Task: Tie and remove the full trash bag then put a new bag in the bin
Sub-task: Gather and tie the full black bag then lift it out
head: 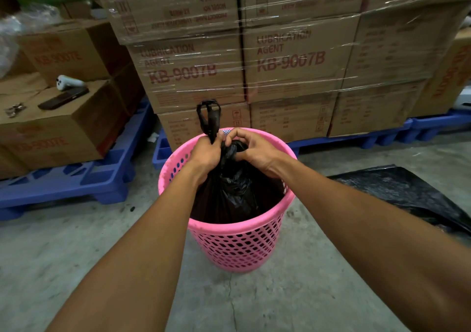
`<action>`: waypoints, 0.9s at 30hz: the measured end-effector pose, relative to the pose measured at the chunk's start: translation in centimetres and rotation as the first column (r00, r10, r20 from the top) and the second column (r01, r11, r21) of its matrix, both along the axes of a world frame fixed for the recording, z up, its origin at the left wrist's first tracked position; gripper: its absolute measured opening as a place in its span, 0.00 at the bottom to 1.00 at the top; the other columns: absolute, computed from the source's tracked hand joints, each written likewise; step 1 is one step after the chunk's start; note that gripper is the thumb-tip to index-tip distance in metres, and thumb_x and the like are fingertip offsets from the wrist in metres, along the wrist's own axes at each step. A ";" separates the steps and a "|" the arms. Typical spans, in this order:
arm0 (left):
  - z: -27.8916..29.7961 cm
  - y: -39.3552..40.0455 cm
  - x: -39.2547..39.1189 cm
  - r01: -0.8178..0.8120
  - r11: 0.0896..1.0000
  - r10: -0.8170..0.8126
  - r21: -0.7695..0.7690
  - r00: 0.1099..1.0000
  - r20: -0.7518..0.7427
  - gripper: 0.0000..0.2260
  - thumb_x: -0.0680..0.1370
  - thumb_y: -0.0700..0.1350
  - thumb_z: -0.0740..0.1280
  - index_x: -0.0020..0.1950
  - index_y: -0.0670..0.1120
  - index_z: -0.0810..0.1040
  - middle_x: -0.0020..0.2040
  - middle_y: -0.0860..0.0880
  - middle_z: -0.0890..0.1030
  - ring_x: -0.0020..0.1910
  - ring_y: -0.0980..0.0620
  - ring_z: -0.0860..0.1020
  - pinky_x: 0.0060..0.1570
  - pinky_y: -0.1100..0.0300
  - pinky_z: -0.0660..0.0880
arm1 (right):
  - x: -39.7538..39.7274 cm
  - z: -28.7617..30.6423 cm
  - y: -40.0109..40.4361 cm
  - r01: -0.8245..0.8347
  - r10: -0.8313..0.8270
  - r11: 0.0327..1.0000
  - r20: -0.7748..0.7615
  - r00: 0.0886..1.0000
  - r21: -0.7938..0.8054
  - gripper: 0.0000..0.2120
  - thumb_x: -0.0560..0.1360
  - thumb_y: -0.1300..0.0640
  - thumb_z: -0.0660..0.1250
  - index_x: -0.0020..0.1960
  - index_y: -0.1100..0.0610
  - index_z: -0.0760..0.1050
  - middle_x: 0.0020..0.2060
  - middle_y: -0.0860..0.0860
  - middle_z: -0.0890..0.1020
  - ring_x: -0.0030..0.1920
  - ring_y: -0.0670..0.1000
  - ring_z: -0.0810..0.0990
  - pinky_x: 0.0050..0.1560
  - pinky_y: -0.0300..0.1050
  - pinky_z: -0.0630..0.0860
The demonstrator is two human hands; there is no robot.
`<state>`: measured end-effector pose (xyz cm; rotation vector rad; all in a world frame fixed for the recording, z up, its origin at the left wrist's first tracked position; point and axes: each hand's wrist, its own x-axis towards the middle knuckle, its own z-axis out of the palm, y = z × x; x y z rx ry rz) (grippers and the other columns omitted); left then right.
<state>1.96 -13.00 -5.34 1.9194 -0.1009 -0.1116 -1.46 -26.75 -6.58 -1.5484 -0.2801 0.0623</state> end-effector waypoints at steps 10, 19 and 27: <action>0.3 0.5 0.2 -0.069 0.976 0.024 -0.206 0.977 -0.212 0.17 0.82 0.55 0.60 0.59 0.43 0.78 0.44 0.43 0.84 0.40 0.47 0.83 0.38 0.54 0.83 | 0.1 0.6 0.8 0.194 -0.151 0.950 -0.184 0.971 0.245 0.14 0.82 0.55 0.59 0.40 0.56 0.76 0.50 0.54 0.82 0.47 0.50 0.80 0.47 0.45 0.78; 0.9 2.2 0.3 -0.277 0.549 -0.050 0.789 0.931 0.361 0.10 0.79 0.46 0.59 0.52 0.53 0.80 0.55 0.45 0.77 0.58 0.42 0.72 0.60 0.43 0.61 | 0.9 3.3 1.4 0.474 -0.136 0.477 -0.470 0.872 0.740 0.22 0.84 0.54 0.44 0.33 0.54 0.62 0.21 0.48 0.63 0.21 0.47 0.61 0.37 0.44 0.70; -2.2 6.4 0.0 -0.180 0.162 -0.024 0.970 0.982 0.186 0.14 0.81 0.45 0.55 0.53 0.51 0.80 0.61 0.45 0.79 0.65 0.43 0.68 0.65 0.44 0.58 | -0.6 0.8 -1.8 0.303 -0.250 0.541 0.195 0.949 -0.784 0.27 0.82 0.44 0.54 0.28 0.56 0.62 0.27 0.52 0.70 0.29 0.53 0.69 0.31 0.47 0.60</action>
